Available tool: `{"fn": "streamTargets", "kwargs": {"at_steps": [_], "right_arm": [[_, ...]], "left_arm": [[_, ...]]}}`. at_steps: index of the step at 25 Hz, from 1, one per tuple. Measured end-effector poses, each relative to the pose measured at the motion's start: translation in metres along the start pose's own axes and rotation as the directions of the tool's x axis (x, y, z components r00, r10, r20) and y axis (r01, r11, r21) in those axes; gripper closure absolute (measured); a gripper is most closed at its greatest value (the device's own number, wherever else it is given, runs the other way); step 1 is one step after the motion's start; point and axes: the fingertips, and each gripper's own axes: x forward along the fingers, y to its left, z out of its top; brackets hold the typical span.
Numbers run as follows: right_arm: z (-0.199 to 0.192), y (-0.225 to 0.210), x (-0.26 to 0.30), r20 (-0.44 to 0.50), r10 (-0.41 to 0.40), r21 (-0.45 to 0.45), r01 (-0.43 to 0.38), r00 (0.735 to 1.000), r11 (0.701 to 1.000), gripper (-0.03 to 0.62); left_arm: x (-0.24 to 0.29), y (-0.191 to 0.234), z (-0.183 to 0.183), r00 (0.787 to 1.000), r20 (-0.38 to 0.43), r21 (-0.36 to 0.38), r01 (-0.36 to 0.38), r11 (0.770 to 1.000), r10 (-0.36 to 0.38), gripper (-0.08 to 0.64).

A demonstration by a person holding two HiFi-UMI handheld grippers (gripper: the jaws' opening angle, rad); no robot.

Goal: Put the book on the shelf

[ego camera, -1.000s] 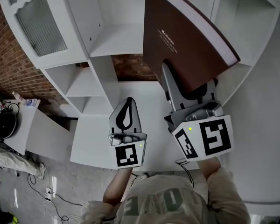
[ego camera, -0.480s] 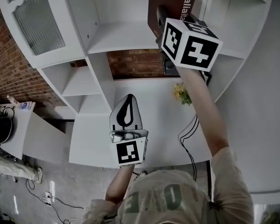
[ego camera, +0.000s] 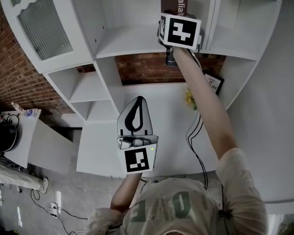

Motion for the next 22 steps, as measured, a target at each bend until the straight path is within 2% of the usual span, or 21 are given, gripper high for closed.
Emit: {"fn": "streamTargets", "kwargs": {"at_steps": [10, 14, 17, 22], "right_arm": [[-0.005, 0.003, 0.041, -0.007, 0.001, 0.005, -0.001, 1.000, 1.000, 0.440], [-0.006, 0.003, 0.053, -0.021, -0.017, 0.036, 0.018, 1.000, 0.999, 0.440], [0.001, 0.010, 0.068, 0.016, 0.010, 0.019, -0.010, 1.000, 1.000, 0.440], [-0.002, 0.012, 0.084, 0.022, 0.006, 0.013, -0.006, 1.000, 1.000, 0.440]], "left_arm": [[0.004, -0.003, -0.002, 1.000, -0.008, 0.019, 0.010, 1.000, -0.010, 0.546], [0.005, -0.002, -0.010, 1.000, -0.028, 0.018, 0.012, 1.000, -0.011, 0.546], [0.006, 0.002, -0.018, 0.999, -0.044, 0.016, 0.000, 1.000, 0.001, 0.546], [0.008, 0.006, -0.022, 0.998, -0.052, 0.065, -0.015, 0.998, 0.018, 0.546]]}}
